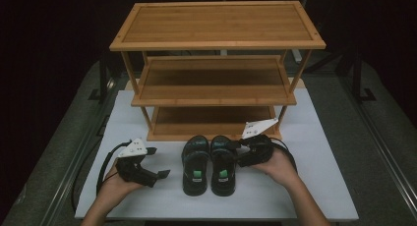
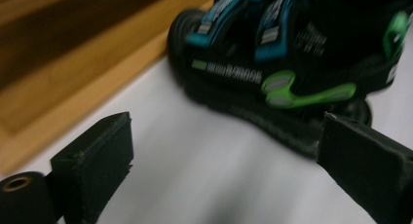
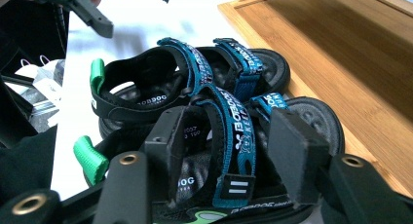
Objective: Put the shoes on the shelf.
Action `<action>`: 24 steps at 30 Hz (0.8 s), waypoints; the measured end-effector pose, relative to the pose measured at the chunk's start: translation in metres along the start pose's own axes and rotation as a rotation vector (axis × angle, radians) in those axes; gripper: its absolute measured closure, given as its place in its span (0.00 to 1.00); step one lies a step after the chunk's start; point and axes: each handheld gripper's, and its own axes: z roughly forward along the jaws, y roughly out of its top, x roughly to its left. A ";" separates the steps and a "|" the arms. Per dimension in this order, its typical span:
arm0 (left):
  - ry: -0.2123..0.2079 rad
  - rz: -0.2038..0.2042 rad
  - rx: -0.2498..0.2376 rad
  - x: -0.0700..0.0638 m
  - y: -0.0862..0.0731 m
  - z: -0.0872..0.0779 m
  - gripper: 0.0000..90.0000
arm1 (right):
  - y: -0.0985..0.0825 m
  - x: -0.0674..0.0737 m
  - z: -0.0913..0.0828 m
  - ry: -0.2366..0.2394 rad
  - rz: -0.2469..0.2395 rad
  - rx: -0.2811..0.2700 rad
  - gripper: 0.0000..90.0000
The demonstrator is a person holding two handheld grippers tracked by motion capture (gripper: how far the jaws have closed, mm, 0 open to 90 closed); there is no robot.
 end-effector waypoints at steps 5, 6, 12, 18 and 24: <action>-0.047 0.039 -0.003 -0.003 0.020 0.008 0.13 | 0.001 -0.001 -0.001 0.001 0.003 0.003 0.52; -0.051 0.045 -0.007 -0.003 0.024 0.009 0.16 | 0.001 -0.001 -0.001 0.002 0.005 0.002 0.52; -0.107 0.090 -0.005 -0.005 0.044 0.024 0.26 | -0.002 -0.003 -0.002 -0.003 0.010 0.017 0.53; -0.170 0.112 0.019 -0.007 0.049 0.041 0.39 | -0.009 -0.006 0.000 -0.005 0.028 0.036 0.56; -0.159 0.127 0.076 -0.008 0.043 0.052 0.54 | -0.013 -0.007 0.006 0.016 0.040 0.057 0.65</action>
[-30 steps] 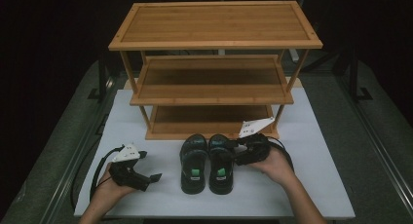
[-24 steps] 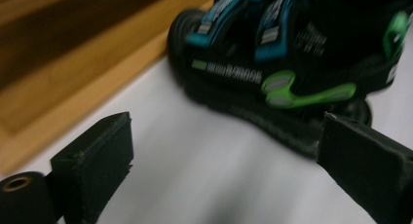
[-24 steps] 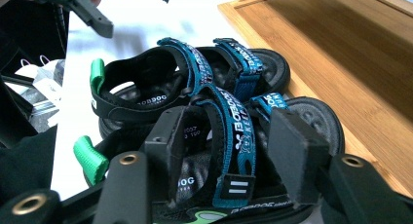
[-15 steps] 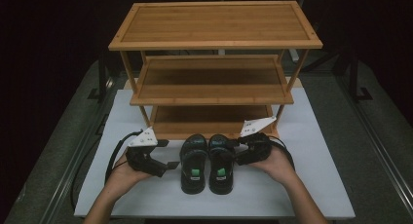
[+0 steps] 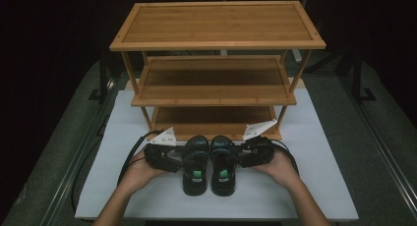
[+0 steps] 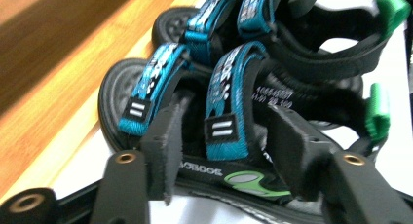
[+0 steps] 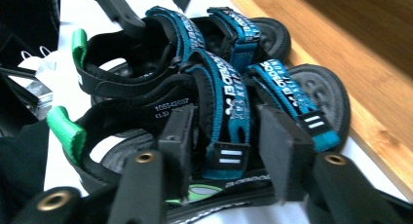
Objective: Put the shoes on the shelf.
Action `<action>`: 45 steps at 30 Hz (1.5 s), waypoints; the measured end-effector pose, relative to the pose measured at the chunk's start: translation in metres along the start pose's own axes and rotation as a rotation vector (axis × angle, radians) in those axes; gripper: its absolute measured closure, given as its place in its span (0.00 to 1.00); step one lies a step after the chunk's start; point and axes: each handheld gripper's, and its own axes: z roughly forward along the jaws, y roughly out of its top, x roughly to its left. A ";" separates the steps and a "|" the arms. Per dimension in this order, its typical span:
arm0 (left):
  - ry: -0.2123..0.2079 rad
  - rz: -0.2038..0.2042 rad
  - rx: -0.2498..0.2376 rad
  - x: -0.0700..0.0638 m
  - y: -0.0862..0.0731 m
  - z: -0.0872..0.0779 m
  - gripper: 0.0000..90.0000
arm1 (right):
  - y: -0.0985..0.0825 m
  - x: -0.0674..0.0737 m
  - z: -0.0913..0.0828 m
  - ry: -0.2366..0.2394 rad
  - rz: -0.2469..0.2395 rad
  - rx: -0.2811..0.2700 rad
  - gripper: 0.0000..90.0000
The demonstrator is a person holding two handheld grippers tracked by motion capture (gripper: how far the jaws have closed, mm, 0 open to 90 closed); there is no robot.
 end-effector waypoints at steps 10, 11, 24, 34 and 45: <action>0.007 0.025 -0.021 -0.005 0.000 0.004 0.75 | -0.001 0.006 0.005 -0.027 0.009 -0.001 0.76; 0.027 0.022 -0.025 -0.006 0.000 0.004 0.77 | 0.000 0.006 0.005 -0.026 0.017 -0.002 0.76; 0.175 -0.001 -0.137 -0.005 0.015 -0.003 0.81 | 0.011 0.001 -0.005 -0.072 0.031 -0.079 0.77; 0.246 0.002 -0.184 0.020 0.033 0.012 0.81 | 0.026 -0.025 -0.005 -0.181 0.037 -0.153 0.77; 0.300 -0.028 -0.229 0.038 0.029 0.031 0.80 | 0.024 -0.043 0.011 -0.256 0.020 -0.182 0.77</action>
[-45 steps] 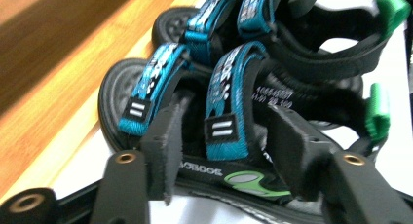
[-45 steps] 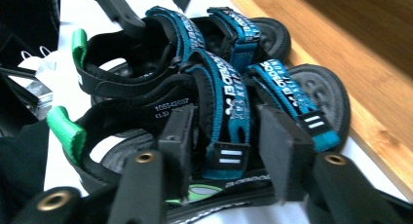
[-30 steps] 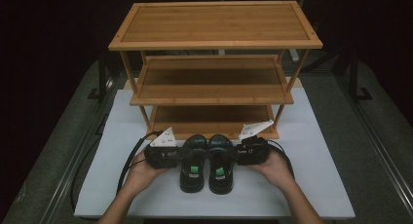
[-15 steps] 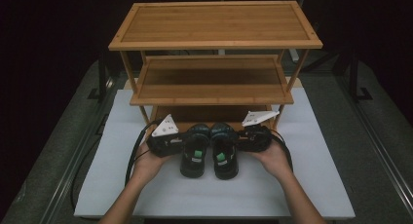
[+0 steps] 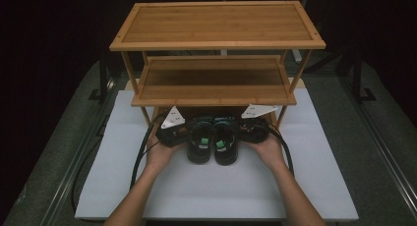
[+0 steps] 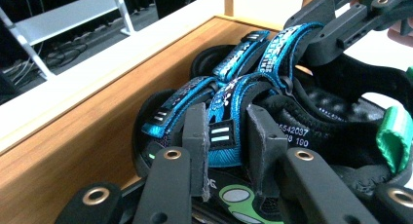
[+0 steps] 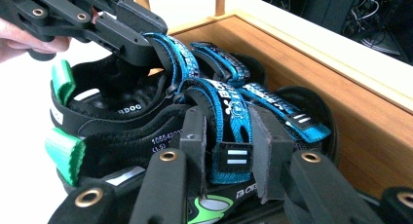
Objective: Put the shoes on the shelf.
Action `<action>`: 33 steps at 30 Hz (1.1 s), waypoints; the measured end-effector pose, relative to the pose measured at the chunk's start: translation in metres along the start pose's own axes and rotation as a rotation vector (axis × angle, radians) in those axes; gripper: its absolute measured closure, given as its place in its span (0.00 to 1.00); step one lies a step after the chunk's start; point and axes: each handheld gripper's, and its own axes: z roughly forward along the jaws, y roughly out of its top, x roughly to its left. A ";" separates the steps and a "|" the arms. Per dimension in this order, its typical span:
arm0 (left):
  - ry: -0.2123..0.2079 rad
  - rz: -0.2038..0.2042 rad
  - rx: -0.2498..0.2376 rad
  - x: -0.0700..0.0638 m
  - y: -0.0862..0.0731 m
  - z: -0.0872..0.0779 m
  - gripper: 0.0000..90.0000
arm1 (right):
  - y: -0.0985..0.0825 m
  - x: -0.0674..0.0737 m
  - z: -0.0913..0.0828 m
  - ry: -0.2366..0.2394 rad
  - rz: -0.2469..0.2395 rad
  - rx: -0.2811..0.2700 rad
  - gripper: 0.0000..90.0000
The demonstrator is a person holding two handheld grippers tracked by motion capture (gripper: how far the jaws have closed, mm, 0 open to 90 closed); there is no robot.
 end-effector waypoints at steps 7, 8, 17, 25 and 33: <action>-0.043 -0.013 0.015 0.000 -0.008 0.001 0.80 | -0.005 -0.001 0.001 0.022 0.007 0.035 0.76; -0.043 -0.013 0.015 0.000 -0.008 0.001 0.80 | -0.005 -0.001 0.001 0.022 0.007 0.035 0.76; -0.078 -0.036 0.010 0.001 -0.011 -0.003 0.73 | -0.005 0.002 -0.002 -0.003 0.011 0.020 0.65; -0.084 -0.088 0.022 0.002 -0.008 -0.026 0.45 | -0.001 0.013 -0.028 -0.022 0.029 0.000 0.54; -0.078 -0.096 0.072 -0.005 -0.029 -0.050 0.33 | -0.029 0.021 -0.056 -0.054 0.078 0.048 0.42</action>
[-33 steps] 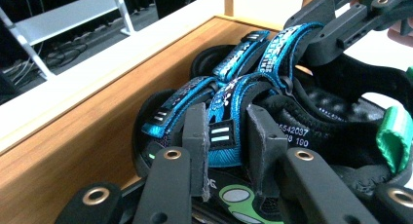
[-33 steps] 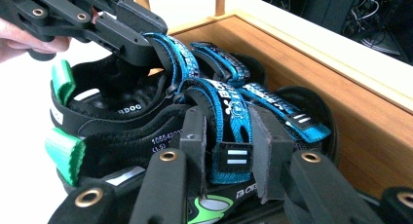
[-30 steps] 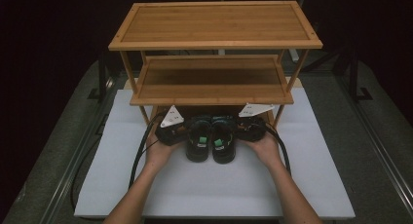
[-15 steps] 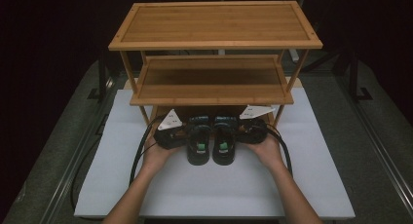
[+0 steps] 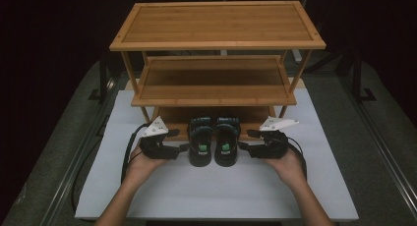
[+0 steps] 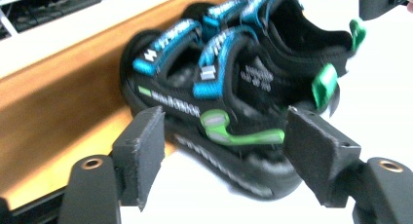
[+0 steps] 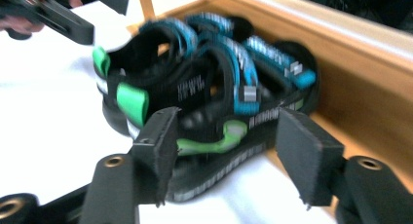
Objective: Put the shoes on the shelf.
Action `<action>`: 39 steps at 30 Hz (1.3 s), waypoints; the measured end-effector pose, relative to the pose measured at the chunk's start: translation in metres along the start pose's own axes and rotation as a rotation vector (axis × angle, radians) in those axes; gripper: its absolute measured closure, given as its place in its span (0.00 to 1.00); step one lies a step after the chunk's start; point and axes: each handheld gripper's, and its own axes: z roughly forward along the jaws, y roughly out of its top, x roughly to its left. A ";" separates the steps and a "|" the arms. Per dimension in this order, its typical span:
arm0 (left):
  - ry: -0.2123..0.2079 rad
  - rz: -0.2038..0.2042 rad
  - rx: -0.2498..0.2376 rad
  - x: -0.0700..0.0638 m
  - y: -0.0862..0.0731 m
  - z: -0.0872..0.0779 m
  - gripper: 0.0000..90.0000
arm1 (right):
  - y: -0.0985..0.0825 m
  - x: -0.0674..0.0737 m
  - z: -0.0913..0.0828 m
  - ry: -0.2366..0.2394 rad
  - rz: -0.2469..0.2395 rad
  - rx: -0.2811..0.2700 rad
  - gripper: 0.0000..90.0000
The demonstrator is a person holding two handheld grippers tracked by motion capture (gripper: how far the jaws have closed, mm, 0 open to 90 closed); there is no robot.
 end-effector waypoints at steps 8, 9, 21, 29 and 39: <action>-0.001 0.006 0.072 -0.014 -0.021 0.005 0.23 | -0.024 0.007 0.004 -0.014 0.021 0.073 0.36; 0.001 0.008 0.081 -0.015 -0.022 0.007 0.22 | -0.025 0.008 0.006 -0.008 0.018 0.076 0.36; 0.003 0.049 0.150 -0.026 -0.029 0.032 0.22 | -0.035 0.024 0.030 -0.001 -0.026 0.157 0.33; 0.022 0.095 0.190 -0.034 -0.031 0.045 0.24 | -0.035 0.029 0.041 -0.015 -0.041 0.182 0.33; 0.024 0.071 0.183 -0.036 -0.032 0.047 0.25 | -0.034 0.037 0.050 -0.041 -0.048 0.198 0.31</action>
